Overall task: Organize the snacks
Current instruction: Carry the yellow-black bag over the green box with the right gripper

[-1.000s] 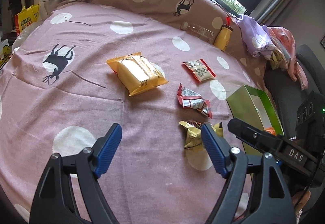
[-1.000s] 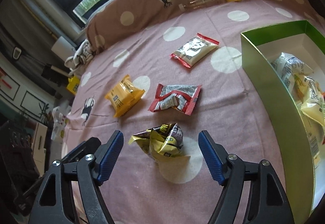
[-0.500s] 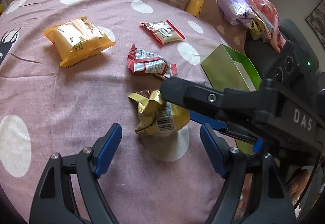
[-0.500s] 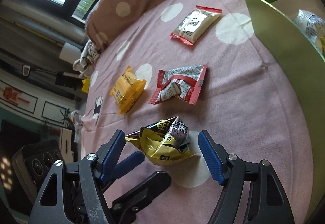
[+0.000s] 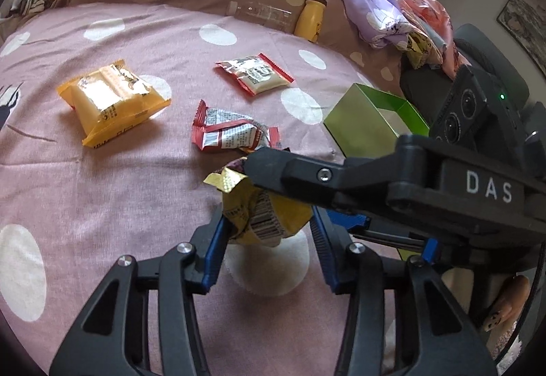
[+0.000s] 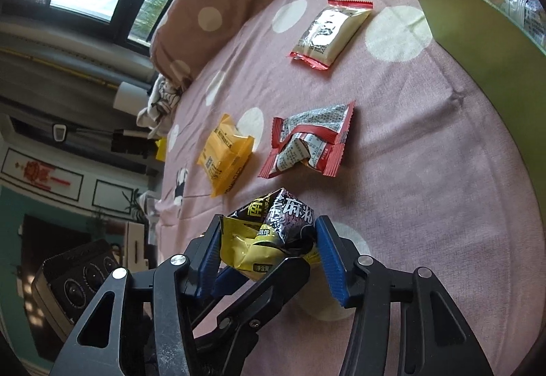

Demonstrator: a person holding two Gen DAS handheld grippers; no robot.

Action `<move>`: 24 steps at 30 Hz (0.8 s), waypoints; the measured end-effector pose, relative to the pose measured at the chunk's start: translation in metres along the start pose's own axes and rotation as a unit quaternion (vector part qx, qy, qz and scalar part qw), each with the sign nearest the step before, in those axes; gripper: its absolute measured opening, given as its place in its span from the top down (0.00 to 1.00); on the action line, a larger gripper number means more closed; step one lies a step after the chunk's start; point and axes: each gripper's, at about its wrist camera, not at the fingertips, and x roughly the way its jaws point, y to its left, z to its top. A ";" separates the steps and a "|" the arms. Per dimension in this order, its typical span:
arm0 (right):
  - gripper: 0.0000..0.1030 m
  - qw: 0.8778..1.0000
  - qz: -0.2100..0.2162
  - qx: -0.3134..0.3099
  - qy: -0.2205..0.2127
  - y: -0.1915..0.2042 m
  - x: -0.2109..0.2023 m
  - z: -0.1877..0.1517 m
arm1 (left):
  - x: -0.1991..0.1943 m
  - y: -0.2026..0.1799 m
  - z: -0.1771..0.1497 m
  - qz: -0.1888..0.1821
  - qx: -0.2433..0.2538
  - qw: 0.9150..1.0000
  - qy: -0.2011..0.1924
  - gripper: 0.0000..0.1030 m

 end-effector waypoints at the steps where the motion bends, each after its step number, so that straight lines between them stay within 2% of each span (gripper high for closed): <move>1: 0.46 1.000 -0.001 -0.005 -0.004 0.003 -0.004 0.000 | -0.002 -0.003 0.001 0.001 0.004 1.000 -0.002 0.54; 7: 0.46 0.997 -0.003 -0.048 -0.056 0.023 -0.047 0.001 | -0.020 -0.034 0.014 -0.010 0.037 0.998 -0.040 0.54; 11: 0.46 0.992 -0.021 -0.062 -0.104 0.027 -0.080 0.005 | -0.023 -0.062 0.027 -0.026 0.057 0.997 -0.049 0.54; 16: 0.46 0.984 -0.025 -0.048 -0.169 0.013 -0.129 0.009 | -0.018 -0.105 0.042 -0.058 0.110 0.991 -0.053 0.54; 24: 0.46 0.971 -0.038 0.005 -0.234 -0.028 -0.181 0.008 | 0.011 -0.166 0.048 -0.094 0.183 0.978 -0.031 0.54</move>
